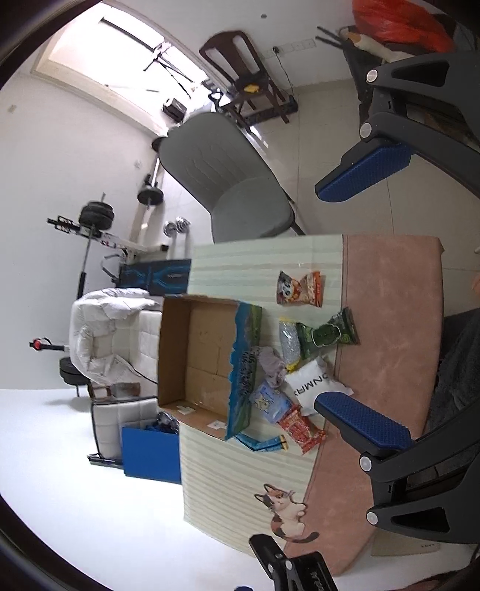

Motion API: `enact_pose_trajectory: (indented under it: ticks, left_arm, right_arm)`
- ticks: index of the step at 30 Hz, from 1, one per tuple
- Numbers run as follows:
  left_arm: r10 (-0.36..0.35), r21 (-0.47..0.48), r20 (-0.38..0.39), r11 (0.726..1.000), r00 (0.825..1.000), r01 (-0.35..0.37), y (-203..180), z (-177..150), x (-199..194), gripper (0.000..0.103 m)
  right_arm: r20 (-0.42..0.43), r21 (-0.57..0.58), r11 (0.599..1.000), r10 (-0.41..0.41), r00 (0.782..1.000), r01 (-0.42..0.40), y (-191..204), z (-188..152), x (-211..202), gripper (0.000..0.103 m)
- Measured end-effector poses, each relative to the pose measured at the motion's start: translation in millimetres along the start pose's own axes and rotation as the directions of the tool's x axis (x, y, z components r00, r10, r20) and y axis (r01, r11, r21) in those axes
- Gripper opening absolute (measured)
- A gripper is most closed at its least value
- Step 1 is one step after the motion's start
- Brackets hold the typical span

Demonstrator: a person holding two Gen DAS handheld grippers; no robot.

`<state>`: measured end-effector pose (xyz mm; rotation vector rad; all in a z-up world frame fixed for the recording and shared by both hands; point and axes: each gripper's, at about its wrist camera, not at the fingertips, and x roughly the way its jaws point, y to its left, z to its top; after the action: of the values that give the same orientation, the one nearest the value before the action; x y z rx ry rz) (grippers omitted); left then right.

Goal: Organize soft objects
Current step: 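Grasp the white NMRY pouch with the left tool while the right tool grasps the green seaweed bag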

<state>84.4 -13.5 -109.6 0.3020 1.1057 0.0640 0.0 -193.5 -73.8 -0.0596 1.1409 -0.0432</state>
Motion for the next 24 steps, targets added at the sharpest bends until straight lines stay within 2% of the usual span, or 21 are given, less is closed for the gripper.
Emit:
enact_pose_trajectory:
  ticks: [2,4,7,9,12,13,16,18,19,20,21,23,24]
  left_arm:
    - [0.002,0.064,-0.078,0.998,0.997,0.003,-15.5,-0.2,50.0,0.103]
    - [0.016,0.117,-0.163,0.993,0.987,0.004,-31.3,-4.4,98.1,0.103]
    - [-0.005,0.196,-0.280,0.979,0.960,0.062,-60.4,-13.7,167.7,0.103]
    - [-0.011,0.261,-0.343,0.959,0.939,0.107,-82.0,-19.9,203.8,0.103]
    - [0.026,0.366,-0.371,0.923,0.928,0.120,-104.9,-28.6,237.5,0.103]
    - [0.025,0.377,-0.377,0.917,0.926,0.129,-108.7,-30.1,244.7,0.103]
    - [-0.022,0.365,-0.427,0.910,0.904,0.195,-113.2,-27.9,258.3,0.103]
    - [-0.070,0.359,-0.465,0.897,0.883,0.260,-117.6,-25.9,264.9,0.103]
    - [-0.103,0.351,-0.487,0.886,0.867,0.302,-120.4,-25.3,267.5,0.103]
    - [-0.141,0.337,-0.524,0.871,0.840,0.357,-124.1,-25.2,271.7,0.103]
    - [-0.171,0.316,-0.563,0.859,0.808,0.403,-128.2,-25.5,278.0,0.103]
    - [-0.184,0.308,-0.602,0.844,0.777,0.438,-136.6,-25.9,287.0,0.103]
    - [-0.178,0.320,-0.611,0.836,0.772,0.445,-142.0,-25.9,290.5,0.103]
  right_arm:
    - [-0.063,0.033,0.997,0.077,0.995,-0.075,-4.9,-3.3,44.7,0.103]
    - [-0.109,0.038,0.995,0.097,0.989,-0.094,-5.6,-6.3,98.0,0.103]
    - [-0.202,0.039,0.992,0.122,0.972,-0.116,-1.2,-13.8,175.2,0.103]
    - [-0.268,0.037,0.990,0.140,0.953,-0.135,3.7,-19.1,230.1,0.102]
    - [-0.347,0.017,0.989,0.145,0.927,-0.148,16.4,-29.2,301.6,0.101]
    - [-0.367,0.010,0.990,0.135,0.921,-0.141,19.5,-31.2,318.5,0.101]
    - [-0.438,0.014,0.989,0.137,0.888,-0.146,29.2,-39.5,369.4,0.098]
    - [-0.474,0.028,0.988,0.149,0.868,-0.154,29.5,-45.0,392.8,0.080]
    - [-0.491,0.030,0.989,0.141,0.860,-0.145,28.3,-48.5,400.0,0.076]
    - [-0.498,0.029,0.991,0.129,0.857,-0.132,26.5,-51.3,403.5,0.066]
    - [-0.502,0.040,0.990,0.138,0.854,-0.137,23.2,-54.9,406.2,0.060]
    - [-0.507,0.074,0.986,0.166,0.846,-0.149,15.1,-62.6,406.5,0.060]
    - [-0.516,0.077,0.986,0.165,0.841,-0.147,12.1,-66.7,406.4,0.060]
